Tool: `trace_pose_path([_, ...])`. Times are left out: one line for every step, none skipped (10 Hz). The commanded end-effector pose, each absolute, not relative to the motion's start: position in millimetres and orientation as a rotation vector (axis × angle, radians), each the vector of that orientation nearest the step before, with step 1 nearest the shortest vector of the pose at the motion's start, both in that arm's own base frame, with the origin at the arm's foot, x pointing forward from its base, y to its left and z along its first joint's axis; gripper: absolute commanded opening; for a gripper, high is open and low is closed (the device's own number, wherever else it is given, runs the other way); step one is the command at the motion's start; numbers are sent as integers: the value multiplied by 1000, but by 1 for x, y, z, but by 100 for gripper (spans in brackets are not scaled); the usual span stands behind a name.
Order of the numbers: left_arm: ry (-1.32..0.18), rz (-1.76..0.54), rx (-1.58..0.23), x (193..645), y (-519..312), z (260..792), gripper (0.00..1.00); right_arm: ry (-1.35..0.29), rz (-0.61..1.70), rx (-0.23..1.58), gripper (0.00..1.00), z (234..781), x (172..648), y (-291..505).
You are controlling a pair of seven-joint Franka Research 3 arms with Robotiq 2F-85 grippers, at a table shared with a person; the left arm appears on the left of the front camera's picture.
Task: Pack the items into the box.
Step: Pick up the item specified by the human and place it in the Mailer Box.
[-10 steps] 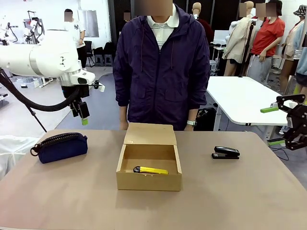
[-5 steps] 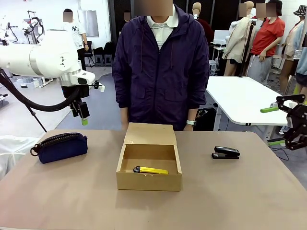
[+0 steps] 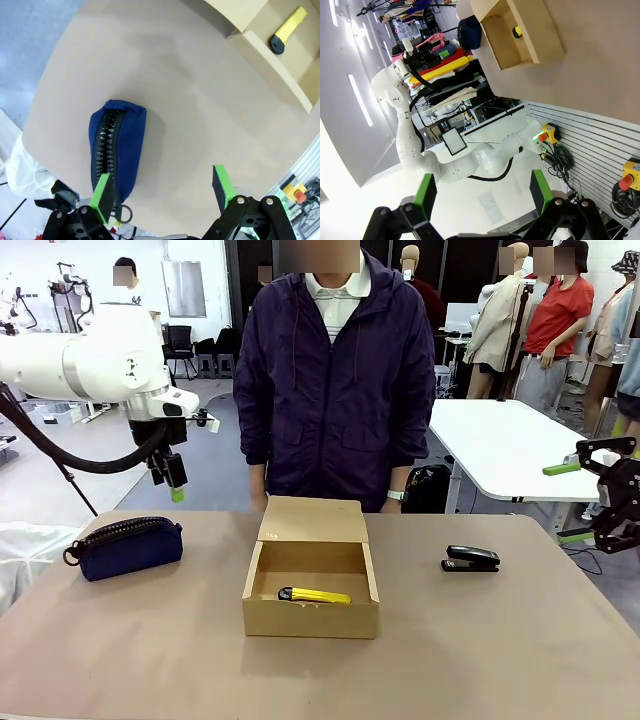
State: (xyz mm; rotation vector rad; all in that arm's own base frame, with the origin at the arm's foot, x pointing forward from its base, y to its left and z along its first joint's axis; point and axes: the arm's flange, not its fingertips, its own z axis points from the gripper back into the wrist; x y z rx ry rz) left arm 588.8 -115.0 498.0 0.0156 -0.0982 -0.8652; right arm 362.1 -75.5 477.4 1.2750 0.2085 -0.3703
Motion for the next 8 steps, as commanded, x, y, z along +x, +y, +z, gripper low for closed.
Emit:
trace_pose_path([-99,-864,16,589,-114,499,100,217,-367,1270,100,481,363,-77])
trace_pose_path([-101,-868,13,585,-102,496,100,217,-367,1270,100,481,363,-77])
trace_pose_path([-113,-874,17,582,-91,493,100,217,-367,1270,100,481,363,-77])
trace_pose_path([-134,-877,53,579,-81,490,100,217,-367,1270,100,481,363,-77])
trace_pose_path([-124,-912,56,577,-66,482,100,217,-367,1270,100,481,363,-77])
trace_pose_path([-138,-921,54,585,-45,468,100,217,-367,1270,100,481,363,-77])
trace_pose_path([-154,-1014,31,588,-30,451,100,217,-367,1270,100,481,363,-77])
trace_pose_path([-189,-1017,70,589,-18,434,100,217,-367,1270,100,481,363,-77])
